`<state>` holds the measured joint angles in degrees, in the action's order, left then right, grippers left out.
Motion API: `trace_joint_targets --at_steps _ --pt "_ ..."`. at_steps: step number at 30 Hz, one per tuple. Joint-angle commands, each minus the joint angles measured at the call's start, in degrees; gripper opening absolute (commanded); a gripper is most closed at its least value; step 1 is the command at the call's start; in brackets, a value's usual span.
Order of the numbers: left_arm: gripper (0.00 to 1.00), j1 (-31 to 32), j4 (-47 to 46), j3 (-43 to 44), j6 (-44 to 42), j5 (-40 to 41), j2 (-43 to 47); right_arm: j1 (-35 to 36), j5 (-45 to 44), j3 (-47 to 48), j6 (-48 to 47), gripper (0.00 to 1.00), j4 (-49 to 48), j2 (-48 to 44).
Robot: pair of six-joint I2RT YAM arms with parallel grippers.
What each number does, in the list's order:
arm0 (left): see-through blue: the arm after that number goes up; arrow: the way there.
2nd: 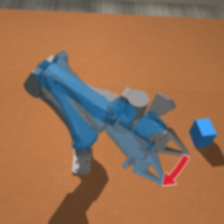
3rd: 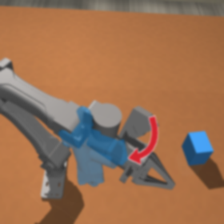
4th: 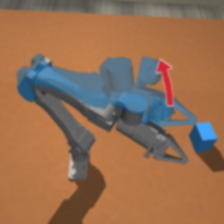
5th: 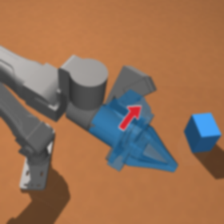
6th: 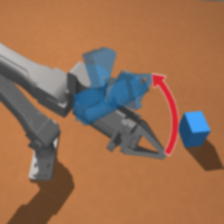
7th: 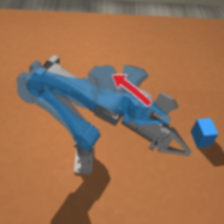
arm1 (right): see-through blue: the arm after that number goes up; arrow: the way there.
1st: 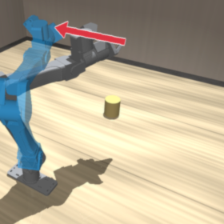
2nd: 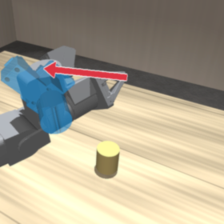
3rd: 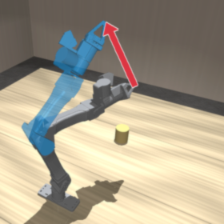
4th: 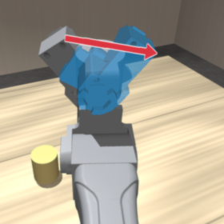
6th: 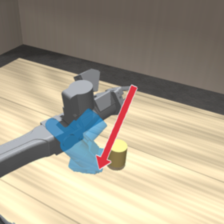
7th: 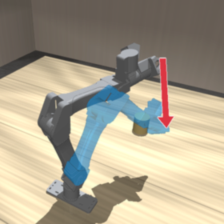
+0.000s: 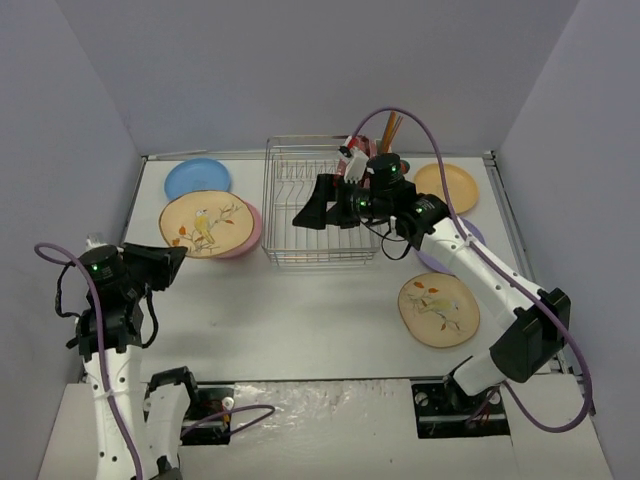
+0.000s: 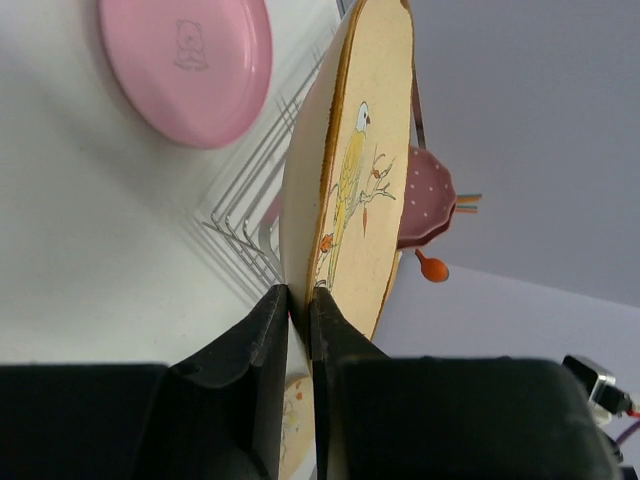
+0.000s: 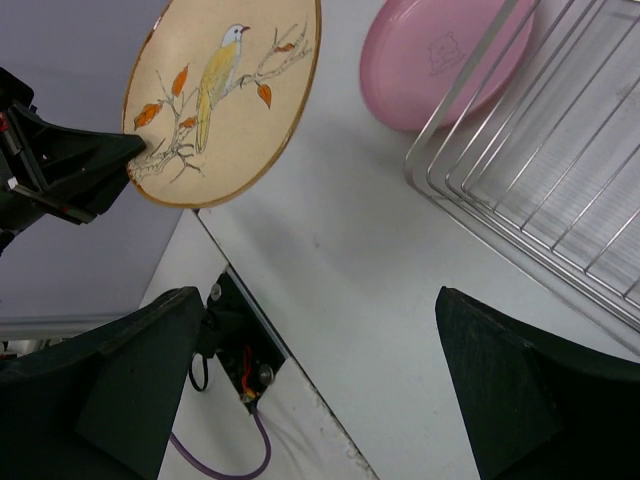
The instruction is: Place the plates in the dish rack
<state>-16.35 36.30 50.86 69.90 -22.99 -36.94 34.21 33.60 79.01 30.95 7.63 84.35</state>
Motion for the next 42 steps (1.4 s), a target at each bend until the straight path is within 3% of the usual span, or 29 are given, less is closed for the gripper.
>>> trace_joint_targets --at_steps 1,13,30,35,42 --pt "0.00 3.6 -16.6 9.3 2.4 -5.7 -3.8 0.4 0.5 6.4 3.7 1.00 -7.0 4.6" --pt "0.00 10.4 -24.6 11.3 3.1 -7.5 -10.5 0.9 1.9 11.7 7.9 0.98 -13.5 12.6" --pt "0.00 14.0 -28.4 12.3 2.1 -9.2 -13.0 1.5 4.5 13.2 12.7 0.92 -19.6 18.4" --pt "0.00 15.3 -28.9 11.8 1.9 -9.1 -13.2 1.6 5.4 13.3 14.1 0.87 -21.6 18.9" --pt "0.00 16.0 -29.7 10.4 1.9 -8.9 -13.7 1.5 8.4 9.5 19.2 0.69 -30.7 17.9"
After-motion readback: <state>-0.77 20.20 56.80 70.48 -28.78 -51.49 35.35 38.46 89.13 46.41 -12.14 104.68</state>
